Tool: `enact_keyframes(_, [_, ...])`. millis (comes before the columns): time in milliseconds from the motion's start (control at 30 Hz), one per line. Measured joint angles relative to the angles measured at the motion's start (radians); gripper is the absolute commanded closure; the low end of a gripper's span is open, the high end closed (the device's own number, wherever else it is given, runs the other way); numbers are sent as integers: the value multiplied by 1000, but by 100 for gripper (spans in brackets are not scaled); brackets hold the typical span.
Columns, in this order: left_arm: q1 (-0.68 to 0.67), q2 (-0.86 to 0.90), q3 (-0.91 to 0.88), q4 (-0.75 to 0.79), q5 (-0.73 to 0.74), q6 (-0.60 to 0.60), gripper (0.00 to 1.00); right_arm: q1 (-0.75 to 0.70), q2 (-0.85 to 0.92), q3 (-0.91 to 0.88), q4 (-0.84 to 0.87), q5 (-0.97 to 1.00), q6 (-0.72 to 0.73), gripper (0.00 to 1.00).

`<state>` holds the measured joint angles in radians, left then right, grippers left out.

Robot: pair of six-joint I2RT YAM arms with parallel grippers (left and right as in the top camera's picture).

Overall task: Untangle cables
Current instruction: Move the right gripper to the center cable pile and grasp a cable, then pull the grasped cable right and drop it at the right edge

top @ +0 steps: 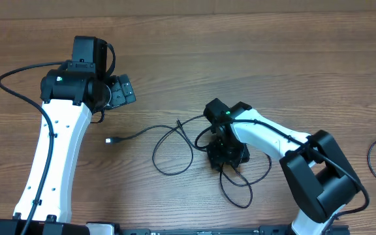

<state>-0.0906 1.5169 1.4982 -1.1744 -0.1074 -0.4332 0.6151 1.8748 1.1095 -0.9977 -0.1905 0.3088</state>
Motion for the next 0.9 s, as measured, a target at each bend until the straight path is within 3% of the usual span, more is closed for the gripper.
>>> enact_keyframes(33, [0,0,0,0,0,0,0,0,-2,-3,13,-14,-1,78])
enact_keyframes(100, [0,0,0,1,0,0,0,1,-3,-6,59,-52,-7,96])
enact_keyframes(300, [0,0,0,0,0,0,0,-17,13,-10,97,-122,-8,96])
enact_keyframes(433, [0,0,0,0,0,0,0,-68,43,37,-23,-118,-4,96])
enact_keyframes(600, [0,0,0,0,0,0,0,-138,47,208,-162,-82,-43,96])
enact_keyframes(900, [0,0,0,0,0,0,0,-173,-9,531,-202,-55,-66,96])
